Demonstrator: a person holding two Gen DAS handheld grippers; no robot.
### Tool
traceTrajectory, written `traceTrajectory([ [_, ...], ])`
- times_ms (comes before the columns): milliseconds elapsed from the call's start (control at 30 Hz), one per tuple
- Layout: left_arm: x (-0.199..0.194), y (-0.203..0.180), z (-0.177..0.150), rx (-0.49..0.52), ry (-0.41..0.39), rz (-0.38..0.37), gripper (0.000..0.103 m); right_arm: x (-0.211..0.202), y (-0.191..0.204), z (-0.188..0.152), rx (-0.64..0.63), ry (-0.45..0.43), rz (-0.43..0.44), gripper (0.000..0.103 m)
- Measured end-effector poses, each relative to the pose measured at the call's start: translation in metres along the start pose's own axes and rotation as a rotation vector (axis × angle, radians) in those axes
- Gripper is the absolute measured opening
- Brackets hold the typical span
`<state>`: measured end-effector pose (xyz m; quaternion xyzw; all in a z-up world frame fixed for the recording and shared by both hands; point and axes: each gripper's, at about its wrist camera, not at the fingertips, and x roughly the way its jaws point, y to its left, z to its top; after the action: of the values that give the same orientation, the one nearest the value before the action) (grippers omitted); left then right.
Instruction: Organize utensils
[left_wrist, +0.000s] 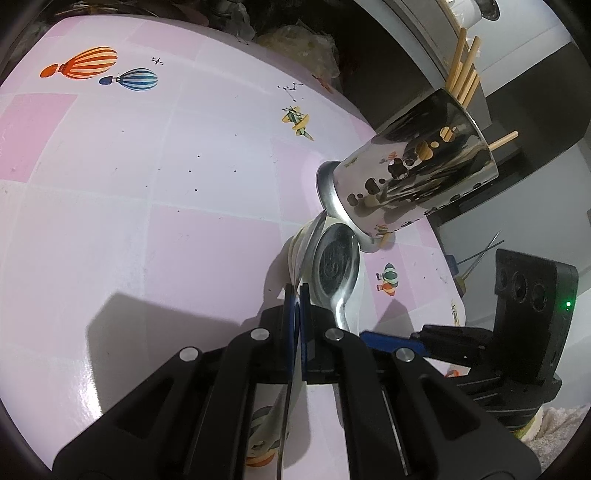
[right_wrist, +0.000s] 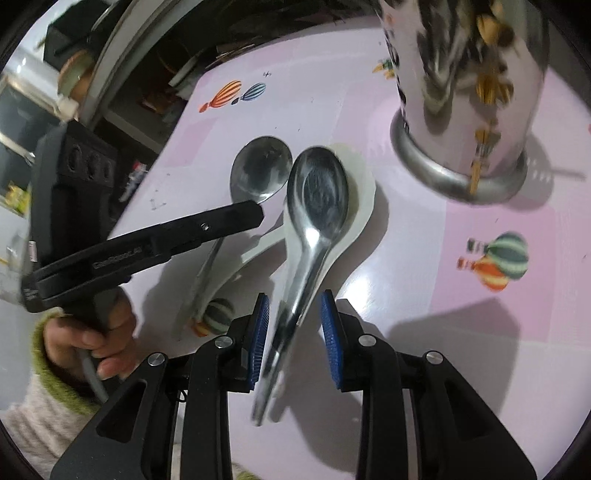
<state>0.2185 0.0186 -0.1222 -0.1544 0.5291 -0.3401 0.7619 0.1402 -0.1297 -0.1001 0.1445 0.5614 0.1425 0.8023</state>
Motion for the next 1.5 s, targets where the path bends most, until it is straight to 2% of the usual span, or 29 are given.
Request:
traceTrajectory([
  [100, -0.002, 0.001, 0.0, -0.001, -0.006, -0.003, 0.002, 0.0, 0.008, 0.008, -0.055, -0.018, -0.064, 0.029],
  [200, -0.001, 0.002, 0.0, -0.009, -0.009, -0.007, 0.002, 0.01, 0.017, 0.015, -0.118, 0.002, -0.125, 0.029],
  [367, -0.002, 0.004, 0.0, -0.014, -0.012, -0.014, 0.002, 0.018, 0.018, 0.023, -0.149, 0.025, -0.172, 0.032],
  [600, -0.004, 0.006, 0.0, -0.016, -0.018, -0.015, 0.002, 0.016, 0.01, 0.025, -0.143, 0.049, -0.181, 0.032],
  [800, -0.007, 0.011, 0.001, -0.03, -0.026, -0.015, 0.002, 0.016, 0.021, 0.024, -0.148, 0.066, -0.134, 0.032],
  [1167, -0.01, 0.012, 0.001, -0.03, -0.029, -0.017, 0.002, 0.024, 0.033, 0.02, -0.236, 0.083, -0.215, 0.035],
  [1300, -0.011, 0.014, 0.0, -0.034, -0.03, -0.018, 0.002, 0.022, 0.032, 0.019, -0.244, 0.094, -0.215, 0.033],
  [1500, -0.01, 0.013, -0.001, -0.035, -0.031, -0.019, 0.002, 0.021, 0.022, 0.022, -0.203, 0.119, -0.172, 0.028],
])
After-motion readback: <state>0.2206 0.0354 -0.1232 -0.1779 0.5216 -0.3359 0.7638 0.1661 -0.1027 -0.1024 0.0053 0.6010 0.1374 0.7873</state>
